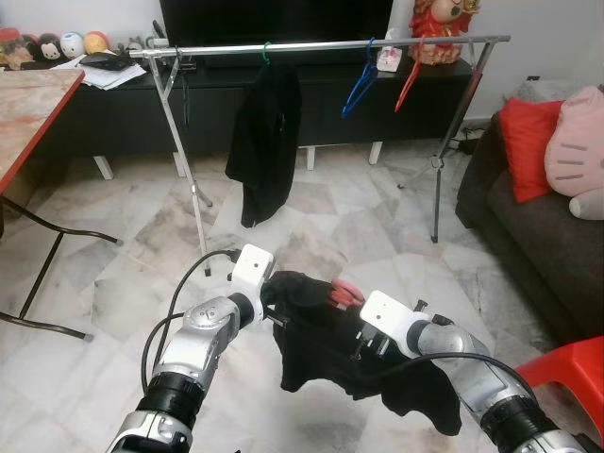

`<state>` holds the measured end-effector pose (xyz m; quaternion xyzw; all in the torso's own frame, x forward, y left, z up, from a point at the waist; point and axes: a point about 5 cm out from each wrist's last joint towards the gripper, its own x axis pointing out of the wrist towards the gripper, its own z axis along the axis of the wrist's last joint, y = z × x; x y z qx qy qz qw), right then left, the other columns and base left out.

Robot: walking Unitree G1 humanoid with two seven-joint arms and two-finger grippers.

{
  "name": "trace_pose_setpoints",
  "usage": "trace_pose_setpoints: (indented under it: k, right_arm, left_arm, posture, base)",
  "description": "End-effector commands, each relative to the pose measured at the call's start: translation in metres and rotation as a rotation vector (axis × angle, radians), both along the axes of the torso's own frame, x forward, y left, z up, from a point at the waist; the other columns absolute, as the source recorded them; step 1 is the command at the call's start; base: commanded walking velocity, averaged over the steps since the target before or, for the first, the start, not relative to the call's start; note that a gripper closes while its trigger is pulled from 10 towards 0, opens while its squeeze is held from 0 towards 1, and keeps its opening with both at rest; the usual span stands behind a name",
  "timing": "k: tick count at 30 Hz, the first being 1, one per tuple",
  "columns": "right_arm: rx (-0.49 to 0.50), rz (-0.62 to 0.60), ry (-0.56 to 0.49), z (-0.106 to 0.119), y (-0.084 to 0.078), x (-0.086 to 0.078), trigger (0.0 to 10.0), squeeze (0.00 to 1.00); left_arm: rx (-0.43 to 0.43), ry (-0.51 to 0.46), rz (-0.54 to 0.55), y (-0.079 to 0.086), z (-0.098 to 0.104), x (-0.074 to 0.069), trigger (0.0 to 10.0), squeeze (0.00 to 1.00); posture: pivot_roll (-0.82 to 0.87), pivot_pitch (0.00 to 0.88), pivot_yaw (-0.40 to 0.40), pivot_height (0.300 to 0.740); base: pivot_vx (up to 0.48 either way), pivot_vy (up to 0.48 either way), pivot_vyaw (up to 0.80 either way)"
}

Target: Hang hanger

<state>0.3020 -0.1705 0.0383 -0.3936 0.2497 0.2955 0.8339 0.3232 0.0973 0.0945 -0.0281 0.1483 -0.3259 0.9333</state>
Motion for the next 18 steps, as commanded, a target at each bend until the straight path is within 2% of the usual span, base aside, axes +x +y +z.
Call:
trace_pose_setpoints:
  k: [1,4,5,8,12,13,14,18]
  right_arm:
    - [0.001,-0.033,-0.019,0.002,-0.003,0.002,0.0,0.00]
    - [0.028,-0.070,-0.035,0.002,-0.001,0.003,0.0,0.00]
    - [0.070,-0.120,-0.050,0.003,-0.001,0.005,0.0,0.00]
    - [0.145,-0.194,-0.071,0.006,0.000,0.009,0.0,0.00]
    - [0.350,-0.299,-0.103,0.018,0.004,0.018,0.0,0.00]
    - [0.350,-0.299,-0.103,0.018,0.004,0.018,0.0,0.00]
    - [0.422,-0.300,-0.089,0.022,0.009,0.020,0.0,0.00]
    - [0.456,-0.264,-0.082,0.026,0.018,0.021,0.0,0.00]
  left_arm:
    - [-0.053,-0.019,-0.039,-0.006,0.012,-0.001,10.0,0.00]
    - [-0.072,-0.025,-0.077,-0.009,0.017,-0.004,10.0,0.00]
    - [-0.072,-0.022,-0.120,-0.012,0.017,-0.008,10.0,0.00]
    - [-0.063,-0.015,-0.161,-0.015,0.016,-0.012,10.0,0.00]
    - [-0.033,0.000,-0.181,-0.016,0.013,-0.015,10.0,0.00]
    - [-0.033,0.000,-0.181,-0.016,0.013,-0.015,10.0,0.00]
    - [-0.022,0.003,-0.184,-0.015,0.011,-0.016,10.0,0.00]
    - [0.008,-0.001,-0.196,-0.016,0.008,-0.018,10.0,0.00]
  posture:
    - [-0.06,0.022,-0.023,0.740]
    - [-0.06,0.019,-0.022,0.740]
    - [-0.06,0.017,-0.022,0.740]
    - [-0.06,0.012,-0.020,0.740]
    - [-0.06,0.007,-0.019,0.740]
    - [-0.06,0.007,-0.019,0.740]
    - [-0.06,0.002,-0.019,0.740]
    - [-0.06,0.000,-0.022,0.740]
  base:
    - [0.000,0.000,0.00]
    - [0.000,0.000,0.00]
    - [0.000,0.000,0.00]
    - [0.000,0.000,0.00]
    - [0.000,0.000,0.00]
    - [0.000,0.000,0.00]
    - [0.000,0.000,0.00]
    - [0.000,0.000,0.00]
